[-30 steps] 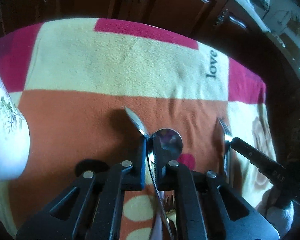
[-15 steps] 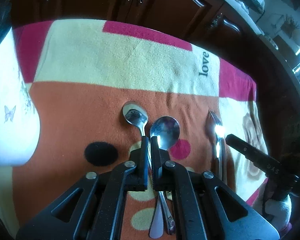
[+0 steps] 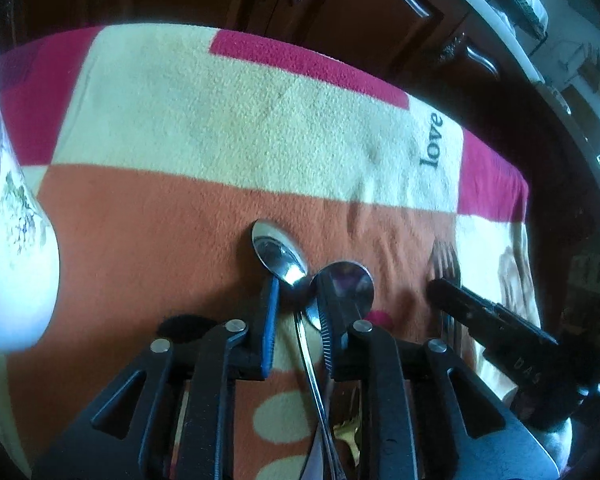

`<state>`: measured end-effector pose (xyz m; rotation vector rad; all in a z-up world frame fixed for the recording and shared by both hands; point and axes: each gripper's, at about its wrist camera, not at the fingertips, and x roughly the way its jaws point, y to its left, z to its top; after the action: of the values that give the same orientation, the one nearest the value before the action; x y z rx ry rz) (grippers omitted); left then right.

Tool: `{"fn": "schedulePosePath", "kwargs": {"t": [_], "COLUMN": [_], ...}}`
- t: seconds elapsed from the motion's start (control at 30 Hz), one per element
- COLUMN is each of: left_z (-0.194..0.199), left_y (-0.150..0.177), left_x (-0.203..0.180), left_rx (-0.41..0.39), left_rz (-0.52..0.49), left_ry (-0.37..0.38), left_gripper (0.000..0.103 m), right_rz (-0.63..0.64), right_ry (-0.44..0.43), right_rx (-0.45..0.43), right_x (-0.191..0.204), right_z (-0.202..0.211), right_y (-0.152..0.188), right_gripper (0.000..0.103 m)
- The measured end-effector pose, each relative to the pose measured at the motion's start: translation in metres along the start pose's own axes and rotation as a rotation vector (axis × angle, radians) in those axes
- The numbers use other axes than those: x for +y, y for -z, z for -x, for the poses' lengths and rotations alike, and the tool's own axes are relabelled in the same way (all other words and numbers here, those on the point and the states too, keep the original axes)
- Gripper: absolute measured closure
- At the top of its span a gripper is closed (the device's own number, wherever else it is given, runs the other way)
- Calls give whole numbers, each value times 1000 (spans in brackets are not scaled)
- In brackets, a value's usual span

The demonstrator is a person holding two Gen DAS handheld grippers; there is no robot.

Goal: Organize utensils

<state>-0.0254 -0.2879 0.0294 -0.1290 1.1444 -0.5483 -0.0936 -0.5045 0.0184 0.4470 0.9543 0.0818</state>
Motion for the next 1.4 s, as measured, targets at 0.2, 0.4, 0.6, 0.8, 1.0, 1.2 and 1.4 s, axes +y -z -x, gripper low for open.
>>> {"fn": "schedulePosePath", "kwargs": {"t": [0.2,0.4,0.6,0.8,1.0,1.2,1.4], "left_z": [15,49,62,69,87,115,143], "left_y": [4,15,20,23,28,37,40], "left_x": [-4,-11,-10,-6,-7,-11,-8], "left_rx": [-39,-87,-98,-101,-118,-150,-189], "left_rz": [-24,-62,-63,-53,-68,-105,-118], "left_ry": [36,88,91,101,133,175,185], "left_gripper": [102,102,102,102,102,102,102], "right_rz": [-5,25,-39,40,-24,0,45], "right_ry": [-59,-74,-39,74,30,-42,-71], "right_rx": [-96,-131,-63,-4,-34,-145,-222], "right_x": [3,11,1,15,1,13,40], "right_z": [25,50,39,2,7,72,120], "right_y": [5,12,12,1,-1,13,17], "right_gripper": [100,100,79,77,98,99,101]}}
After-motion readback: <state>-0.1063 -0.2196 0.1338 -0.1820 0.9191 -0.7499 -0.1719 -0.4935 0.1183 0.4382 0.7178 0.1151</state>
